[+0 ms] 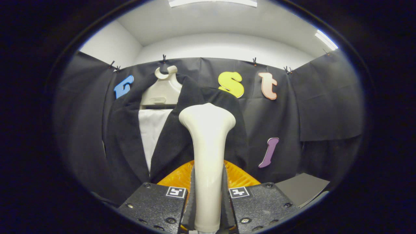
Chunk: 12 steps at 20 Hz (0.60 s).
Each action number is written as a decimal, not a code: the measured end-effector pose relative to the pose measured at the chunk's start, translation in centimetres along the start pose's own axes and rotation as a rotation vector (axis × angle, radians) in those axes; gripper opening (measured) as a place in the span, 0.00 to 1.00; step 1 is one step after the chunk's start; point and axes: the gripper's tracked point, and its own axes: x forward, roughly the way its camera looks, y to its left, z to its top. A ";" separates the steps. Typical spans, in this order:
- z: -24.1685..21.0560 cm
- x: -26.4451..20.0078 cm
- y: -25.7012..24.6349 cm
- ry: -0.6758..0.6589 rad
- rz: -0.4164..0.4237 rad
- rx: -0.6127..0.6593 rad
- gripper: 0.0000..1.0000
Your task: Iron the clothes twice with a garment steamer, once on the left side and once on the right side.
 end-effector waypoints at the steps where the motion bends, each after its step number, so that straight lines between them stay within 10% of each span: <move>1: -1.2 -0.2 0.2 0.010 0.004 -0.009 0.35; 12: -11.7 -3.0 0.8 0.129 0.027 -0.032 0.35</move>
